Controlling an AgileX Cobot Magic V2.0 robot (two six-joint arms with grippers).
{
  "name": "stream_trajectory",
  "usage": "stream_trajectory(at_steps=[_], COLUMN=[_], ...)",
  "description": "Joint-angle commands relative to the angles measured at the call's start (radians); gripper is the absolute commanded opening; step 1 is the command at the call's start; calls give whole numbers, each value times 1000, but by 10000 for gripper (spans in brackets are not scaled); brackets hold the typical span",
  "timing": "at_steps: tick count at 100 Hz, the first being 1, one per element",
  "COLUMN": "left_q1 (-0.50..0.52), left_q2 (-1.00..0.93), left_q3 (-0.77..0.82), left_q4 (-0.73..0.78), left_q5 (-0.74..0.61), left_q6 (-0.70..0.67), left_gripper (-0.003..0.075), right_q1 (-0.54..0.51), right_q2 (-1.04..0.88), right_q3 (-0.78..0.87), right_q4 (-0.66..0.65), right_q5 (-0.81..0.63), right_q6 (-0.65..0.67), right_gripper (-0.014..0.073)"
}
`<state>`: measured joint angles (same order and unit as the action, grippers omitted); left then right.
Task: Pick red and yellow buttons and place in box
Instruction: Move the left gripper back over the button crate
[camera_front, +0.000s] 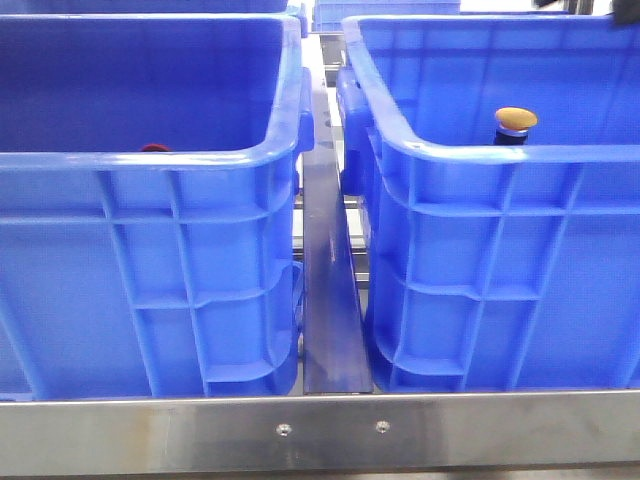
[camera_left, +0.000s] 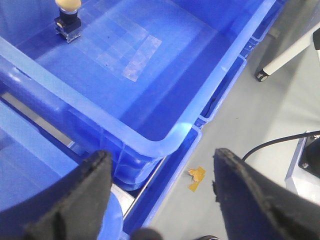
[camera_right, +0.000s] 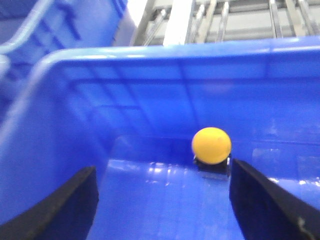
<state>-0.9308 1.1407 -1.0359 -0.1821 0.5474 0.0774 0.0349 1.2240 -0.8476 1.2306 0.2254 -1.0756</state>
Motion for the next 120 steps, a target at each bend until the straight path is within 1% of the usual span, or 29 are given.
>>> stream_trajectory(at_steps=[1, 20, 41, 53, 69, 81, 100, 116, 120], left_q1=[-4, -4, -4, -4, 11, 77, 256, 394, 428], left_q2=[-21, -21, -21, -21, -21, -21, -21, -9, 4], left_q3=[-29, -29, -29, -29, -53, -96, -145, -155, -158], left_q4=[-8, -8, -8, 1, 23, 25, 27, 27, 33], left_q5=[-70, -70, -74, -74, -64, -12, 88, 129, 160], left_q6=[-3, -3, -3, -3, -5, -49, -63, -114, -147], left_gripper=[416, 416, 416, 416, 416, 404, 403, 403, 402], right_q1=[-4, -4, -4, -4, -4, -4, -4, -4, -4], right_q2=[-144, -351, -530, -594, -616, -616, -616, -616, -616], right_q3=[37, 151, 258, 294, 303, 303, 303, 303, 303], right_q4=[4, 4, 4, 4, 4, 4, 4, 4, 4], right_q5=[-6, 6, 39, 38, 38, 38, 40, 40, 40], right_q6=[-10, -10, -10, -10, -10, -10, -10, -10, -10], right_gripper=[567, 567, 567, 567, 567, 567, 567, 567, 567])
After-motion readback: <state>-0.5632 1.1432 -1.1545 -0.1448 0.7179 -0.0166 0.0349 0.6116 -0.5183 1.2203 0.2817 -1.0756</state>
